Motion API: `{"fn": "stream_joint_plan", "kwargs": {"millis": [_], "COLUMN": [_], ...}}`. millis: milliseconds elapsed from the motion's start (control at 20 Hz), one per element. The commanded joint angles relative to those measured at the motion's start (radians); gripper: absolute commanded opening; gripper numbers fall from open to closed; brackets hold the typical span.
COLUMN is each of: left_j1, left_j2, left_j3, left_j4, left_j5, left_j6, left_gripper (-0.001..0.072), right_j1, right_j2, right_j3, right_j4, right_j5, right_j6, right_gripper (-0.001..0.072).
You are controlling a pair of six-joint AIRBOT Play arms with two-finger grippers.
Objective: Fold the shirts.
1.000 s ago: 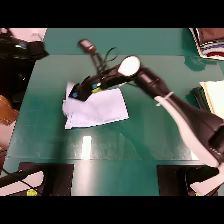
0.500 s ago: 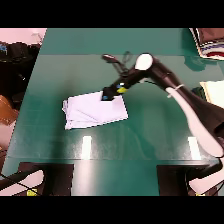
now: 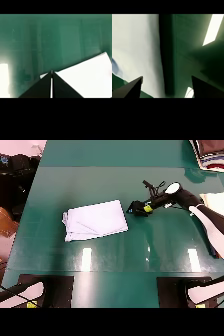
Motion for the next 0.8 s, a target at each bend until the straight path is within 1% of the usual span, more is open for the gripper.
{"fn": "stream_joint_plan", "kwargs": {"millis": [0,50,100,150,200,250,300,350,400,500,600,750], "left_j1": [0.0,0.0,0.0,0.0,0.0,0.0,0.0,0.0,0.0,-0.028,-0.1,-0.25], "left_j2": [0.0,0.0,0.0,0.0,0.0,0.0,0.0,0.0,0.0,0.0,0.0,0.0], "left_j3": [-0.001,-0.001,-0.001,-0.001,-0.001,-0.001,-0.001,-0.001,-0.001,-0.001,-0.001,-0.001], "left_j4": [-0.011,-0.011,-0.013,-0.016,-0.016,-0.016,-0.016,-0.02,-0.034,-0.046,-0.045,-0.045], "left_j5": [0.012,0.012,0.011,0.011,0.011,0.011,0.011,0.011,0.011,0.012,0.018,0.024], "left_j6": [0.001,0.005,0.017,0.022,0.025,0.026,0.026,0.025,0.025,0.024,0.022,0.018], "left_gripper": [0.0027,0.0027,0.0027,0.0027,0.0027,0.0027,0.0026,0.0026,0.0026,0.0025,0.0025,0.0026], "right_j1": [0.045,0.076,0.11,0.139,0.167,0.193,0.211,0.221,0.222,0.205,0.147,0.006], "right_j2": [-0.105,-0.14,-0.175,-0.205,-0.23,-0.249,-0.259,-0.263,-0.262,-0.248,-0.195,-0.071], "right_j3": [0.055,0.096,0.139,0.177,0.213,0.245,0.268,0.287,0.304,0.333,0.339,0.338], "right_j4": [0.105,0.136,0.157,0.171,0.168,0.159,0.159,0.159,0.159,0.159,0.149,0.008], "right_j5": [-0.003,0.01,0.021,0.027,0.032,0.031,0.03,0.03,0.029,0.029,0.007,-0.003], "right_j6": [-0.014,-0.014,-0.014,-0.014,-0.014,-0.015,-0.016,-0.027,-0.045,-0.045,-0.044,-0.011], "right_gripper": [0.0687,0.0645,0.0641,0.0587,0.0486,0.0347,0.018,0.0045,0.0018,0.0017,0.0017,0.0017]}}
